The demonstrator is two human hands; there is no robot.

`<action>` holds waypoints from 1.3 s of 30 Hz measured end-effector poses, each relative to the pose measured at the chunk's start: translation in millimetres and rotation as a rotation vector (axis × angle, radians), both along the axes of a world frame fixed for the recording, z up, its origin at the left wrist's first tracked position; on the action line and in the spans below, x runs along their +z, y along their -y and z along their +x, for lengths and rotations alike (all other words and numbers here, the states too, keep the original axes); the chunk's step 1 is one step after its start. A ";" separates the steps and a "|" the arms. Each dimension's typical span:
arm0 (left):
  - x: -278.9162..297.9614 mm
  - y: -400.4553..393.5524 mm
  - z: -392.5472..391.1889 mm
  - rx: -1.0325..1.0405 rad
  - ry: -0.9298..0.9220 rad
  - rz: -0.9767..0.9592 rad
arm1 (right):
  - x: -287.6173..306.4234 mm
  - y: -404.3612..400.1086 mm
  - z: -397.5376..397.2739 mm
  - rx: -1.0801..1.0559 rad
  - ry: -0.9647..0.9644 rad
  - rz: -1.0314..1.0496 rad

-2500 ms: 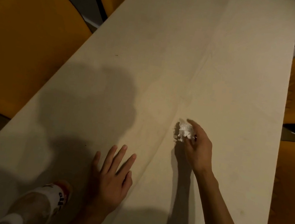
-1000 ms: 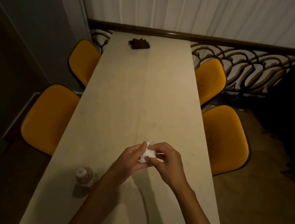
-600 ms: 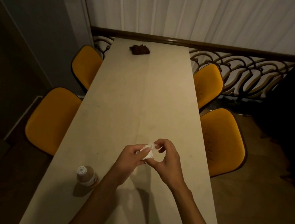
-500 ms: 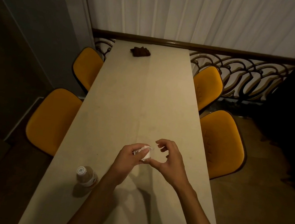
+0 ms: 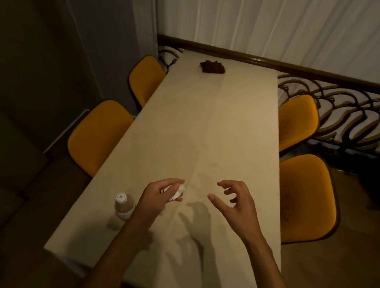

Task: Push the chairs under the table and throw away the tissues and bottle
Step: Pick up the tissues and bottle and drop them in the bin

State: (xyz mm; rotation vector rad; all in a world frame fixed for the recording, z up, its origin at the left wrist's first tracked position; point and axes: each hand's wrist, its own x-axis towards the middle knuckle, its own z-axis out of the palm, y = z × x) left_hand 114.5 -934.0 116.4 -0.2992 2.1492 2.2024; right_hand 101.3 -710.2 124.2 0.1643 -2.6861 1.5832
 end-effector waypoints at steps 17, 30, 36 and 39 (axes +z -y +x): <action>-13.2 118.2 64.1 0.246 0.025 -0.299 | -12.7 72.8 13.9 0.202 0.060 0.017; -48.6 263.4 72.2 0.172 0.121 -0.178 | -74.1 207.1 37.5 0.122 0.209 0.034; -72.7 303.6 55.4 0.089 0.180 -0.161 | -104.5 250.5 31.8 0.000 0.292 0.019; -85.6 311.7 48.9 0.084 0.216 -0.137 | -117.6 263.4 31.8 -0.047 0.320 0.014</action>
